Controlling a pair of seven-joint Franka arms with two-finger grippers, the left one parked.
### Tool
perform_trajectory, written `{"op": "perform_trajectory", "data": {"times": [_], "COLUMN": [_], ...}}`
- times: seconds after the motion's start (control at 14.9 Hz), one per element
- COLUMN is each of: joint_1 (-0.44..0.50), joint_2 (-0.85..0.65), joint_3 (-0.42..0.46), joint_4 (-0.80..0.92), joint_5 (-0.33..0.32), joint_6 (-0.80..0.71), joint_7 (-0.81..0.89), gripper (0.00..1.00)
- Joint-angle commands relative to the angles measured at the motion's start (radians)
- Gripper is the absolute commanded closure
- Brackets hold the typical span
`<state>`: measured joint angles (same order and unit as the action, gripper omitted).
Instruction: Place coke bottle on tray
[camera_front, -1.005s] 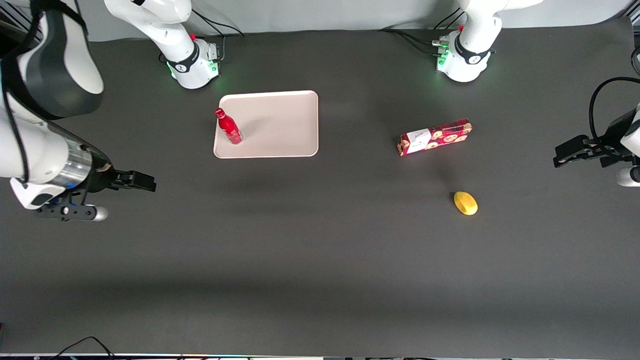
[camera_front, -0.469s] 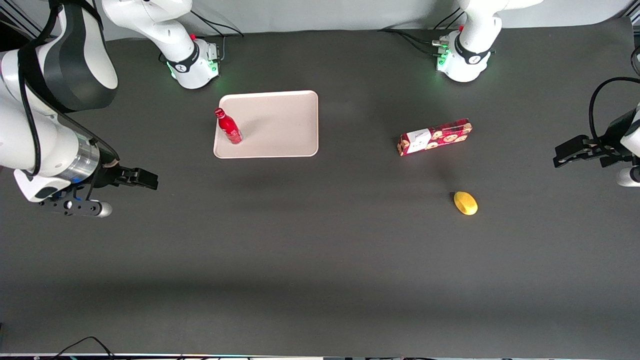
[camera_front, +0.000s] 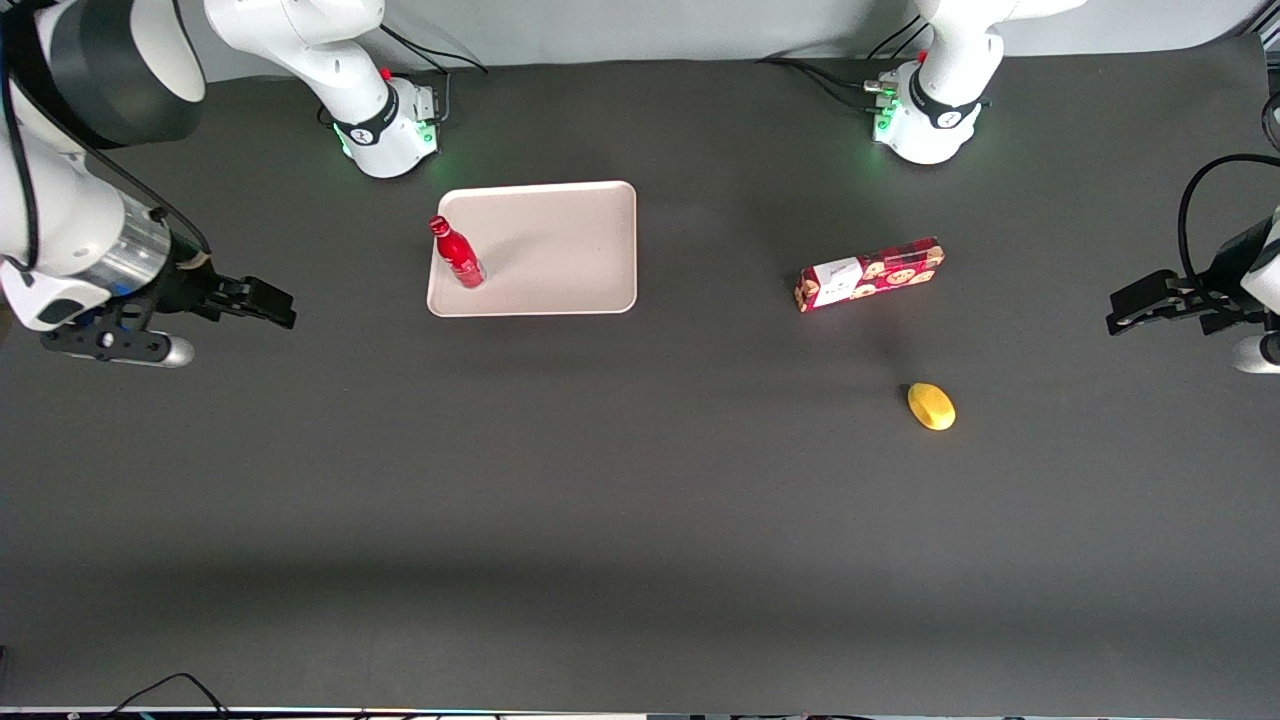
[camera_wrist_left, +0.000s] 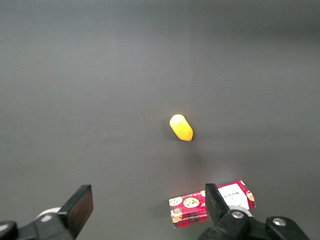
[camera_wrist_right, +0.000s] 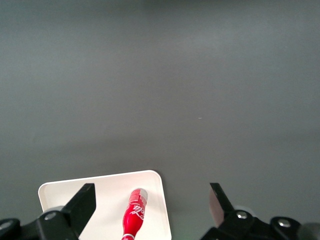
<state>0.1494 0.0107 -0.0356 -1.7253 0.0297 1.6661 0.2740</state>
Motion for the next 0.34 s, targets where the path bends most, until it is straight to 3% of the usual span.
{"op": "perform_trajectory", "data": {"times": [0.0,0.27], "joint_1": [-0.024,-0.025], "joint_2": [-0.022,-0.006], "joint_3": [0.014,0.014], "joint_4": [-0.005,0.023], "joint_5": [0.003,0.006], "joint_6": [0.030,0.027], "joint_7": [-0.004,-0.004], "gripper": [0.00,0.00]}}
